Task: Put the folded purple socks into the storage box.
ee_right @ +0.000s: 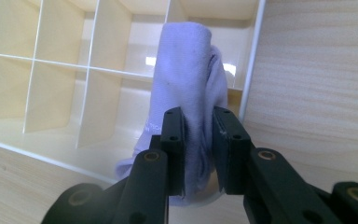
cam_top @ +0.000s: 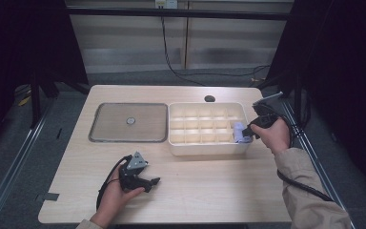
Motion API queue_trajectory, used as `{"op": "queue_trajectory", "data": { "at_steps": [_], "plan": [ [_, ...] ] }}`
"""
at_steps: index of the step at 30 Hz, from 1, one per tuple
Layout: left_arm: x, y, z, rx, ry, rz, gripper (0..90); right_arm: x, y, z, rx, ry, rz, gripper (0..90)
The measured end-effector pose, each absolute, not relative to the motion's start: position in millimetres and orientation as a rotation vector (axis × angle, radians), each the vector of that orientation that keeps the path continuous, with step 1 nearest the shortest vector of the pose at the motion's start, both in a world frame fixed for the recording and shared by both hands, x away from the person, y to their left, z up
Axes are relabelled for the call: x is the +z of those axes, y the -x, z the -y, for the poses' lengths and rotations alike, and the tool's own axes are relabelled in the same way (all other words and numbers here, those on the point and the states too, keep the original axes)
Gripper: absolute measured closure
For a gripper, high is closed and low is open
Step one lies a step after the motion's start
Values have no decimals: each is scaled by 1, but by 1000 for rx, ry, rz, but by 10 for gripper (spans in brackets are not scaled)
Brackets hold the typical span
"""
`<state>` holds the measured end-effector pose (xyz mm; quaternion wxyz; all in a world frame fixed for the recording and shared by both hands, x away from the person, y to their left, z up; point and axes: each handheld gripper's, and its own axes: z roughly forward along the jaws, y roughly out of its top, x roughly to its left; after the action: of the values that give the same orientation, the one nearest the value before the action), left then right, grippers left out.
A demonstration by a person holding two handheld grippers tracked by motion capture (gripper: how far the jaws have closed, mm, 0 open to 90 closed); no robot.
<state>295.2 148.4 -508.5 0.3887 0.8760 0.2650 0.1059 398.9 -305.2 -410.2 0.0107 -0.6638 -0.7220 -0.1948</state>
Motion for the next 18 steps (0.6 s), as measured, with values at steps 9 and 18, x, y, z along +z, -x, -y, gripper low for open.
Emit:
{"op": "queue_trajectory", "data": {
  "at_steps": [9,18],
  "plan": [
    [-509,-295,-148,269,-2227,-674,209,-412,-399,304,-593,2063,2267,756],
    [-509,-295,-148,269,-2227,-674,209,-413,-400,301,-563,2055,2293,757]
  ]
}}
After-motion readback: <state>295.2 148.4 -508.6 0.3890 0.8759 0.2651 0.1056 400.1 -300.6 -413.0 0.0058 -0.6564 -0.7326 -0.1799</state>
